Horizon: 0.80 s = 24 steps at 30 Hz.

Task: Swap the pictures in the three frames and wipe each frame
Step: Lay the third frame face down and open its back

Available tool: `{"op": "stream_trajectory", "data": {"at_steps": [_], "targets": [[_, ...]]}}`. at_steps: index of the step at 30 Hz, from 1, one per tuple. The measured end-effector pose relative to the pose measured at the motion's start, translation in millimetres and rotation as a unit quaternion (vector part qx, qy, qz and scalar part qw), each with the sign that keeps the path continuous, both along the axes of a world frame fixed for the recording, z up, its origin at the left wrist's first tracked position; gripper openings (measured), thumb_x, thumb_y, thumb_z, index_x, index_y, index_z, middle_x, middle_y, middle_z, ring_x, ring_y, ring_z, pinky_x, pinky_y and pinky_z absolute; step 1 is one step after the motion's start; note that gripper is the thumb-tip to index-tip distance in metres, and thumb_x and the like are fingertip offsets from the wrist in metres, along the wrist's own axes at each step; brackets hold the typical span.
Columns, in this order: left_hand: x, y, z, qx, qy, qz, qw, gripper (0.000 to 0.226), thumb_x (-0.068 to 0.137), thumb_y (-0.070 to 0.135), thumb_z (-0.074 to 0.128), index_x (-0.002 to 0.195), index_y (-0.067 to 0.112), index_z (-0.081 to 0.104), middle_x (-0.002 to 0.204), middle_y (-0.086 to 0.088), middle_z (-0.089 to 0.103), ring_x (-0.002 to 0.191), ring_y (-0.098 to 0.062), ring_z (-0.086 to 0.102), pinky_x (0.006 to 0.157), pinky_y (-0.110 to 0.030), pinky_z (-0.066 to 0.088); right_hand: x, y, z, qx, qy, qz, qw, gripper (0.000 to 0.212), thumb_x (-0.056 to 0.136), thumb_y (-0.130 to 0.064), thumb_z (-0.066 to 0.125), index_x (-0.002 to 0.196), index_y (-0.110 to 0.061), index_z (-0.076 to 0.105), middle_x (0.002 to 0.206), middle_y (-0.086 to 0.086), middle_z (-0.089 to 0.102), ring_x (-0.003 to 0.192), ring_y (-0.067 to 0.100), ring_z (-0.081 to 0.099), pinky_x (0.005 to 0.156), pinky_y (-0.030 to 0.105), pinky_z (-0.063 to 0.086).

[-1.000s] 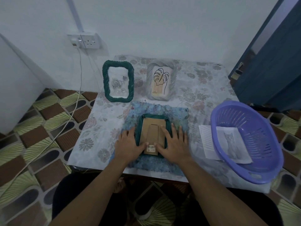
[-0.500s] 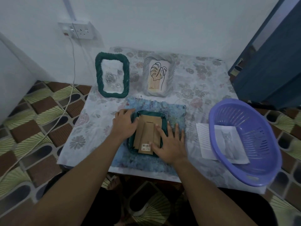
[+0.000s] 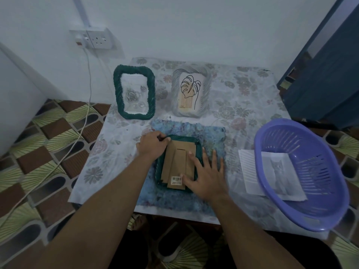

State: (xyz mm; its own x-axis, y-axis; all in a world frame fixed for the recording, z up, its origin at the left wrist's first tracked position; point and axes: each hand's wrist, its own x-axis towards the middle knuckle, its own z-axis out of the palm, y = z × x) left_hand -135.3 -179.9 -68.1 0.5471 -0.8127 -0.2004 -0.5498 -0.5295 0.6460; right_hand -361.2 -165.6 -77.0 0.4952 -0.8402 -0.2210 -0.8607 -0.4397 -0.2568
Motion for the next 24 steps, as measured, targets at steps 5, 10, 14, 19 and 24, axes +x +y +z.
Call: {"op": "stream_trajectory", "data": {"at_steps": [5, 10, 14, 19, 24], "targets": [[-10, -8, 5, 0.041, -0.039, 0.045, 0.997, 0.025, 0.086, 0.057, 0.060, 0.085, 0.032, 0.063, 0.104, 0.005, 0.065, 0.111, -0.024, 0.054, 0.096, -0.041, 0.038, 1, 0, -1, -0.001, -0.005, -0.006, 1.000, 0.085, 0.077, -0.084, 0.023, 0.152, -0.050, 0.001, 0.166, 0.000, -0.009, 0.149, 0.032, -0.021, 0.118, 0.058, -0.011], [-18, -11, 14, 0.054, -0.056, 0.066, 0.995, 0.024, 0.089, 0.054, 0.057, 0.087, 0.031, 0.062, 0.108, 0.000, 0.065, 0.113, -0.028, 0.052, 0.097, -0.045, 0.038, 1, 0, -1, -0.002, 0.000, -0.003, 1.000, 0.085, 0.079, -0.084, 0.025, 0.152, -0.050, -0.002, 0.166, 0.000, -0.010, 0.149, 0.033, -0.022, 0.118, 0.058, -0.011], [-25, 2, 13, 0.041, -0.104, 0.009, 0.994, 0.031, 0.097, 0.046, 0.048, 0.116, 0.026, 0.061, 0.127, -0.008, 0.056, 0.123, -0.034, 0.043, 0.101, -0.049, 0.036, 0, 1, -1, 0.001, -0.009, -0.005, 1.000, 0.083, 0.082, -0.082, 0.031, 0.152, -0.050, 0.001, 0.166, 0.001, -0.009, 0.149, 0.032, -0.022, 0.118, 0.057, -0.013], [-34, 44, 5, -0.029, -0.128, -0.054, 0.990, 0.054, 0.099, 0.043, 0.047, 0.145, 0.015, 0.040, 0.146, -0.011, 0.043, 0.136, -0.032, 0.031, 0.107, -0.048, 0.030, 0, 0, -1, 0.004, -0.007, -0.003, 1.000, 0.083, 0.083, -0.082, 0.031, 0.152, -0.051, -0.002, 0.166, 0.000, -0.010, 0.149, 0.032, -0.023, 0.118, 0.057, -0.013], [-35, 76, -7, 0.009, -0.119, -0.122, 0.985, 0.083, 0.095, 0.064, 0.027, 0.157, 0.014, 0.006, 0.165, -0.004, 0.008, 0.151, -0.025, -0.003, 0.120, -0.046, 0.002, 1, 2, -1, -0.005, -0.008, -0.006, 1.000, 0.083, 0.083, -0.082, 0.030, 0.152, -0.051, -0.003, 0.166, 0.001, -0.009, 0.149, 0.032, -0.022, 0.118, 0.057, -0.013]]}}
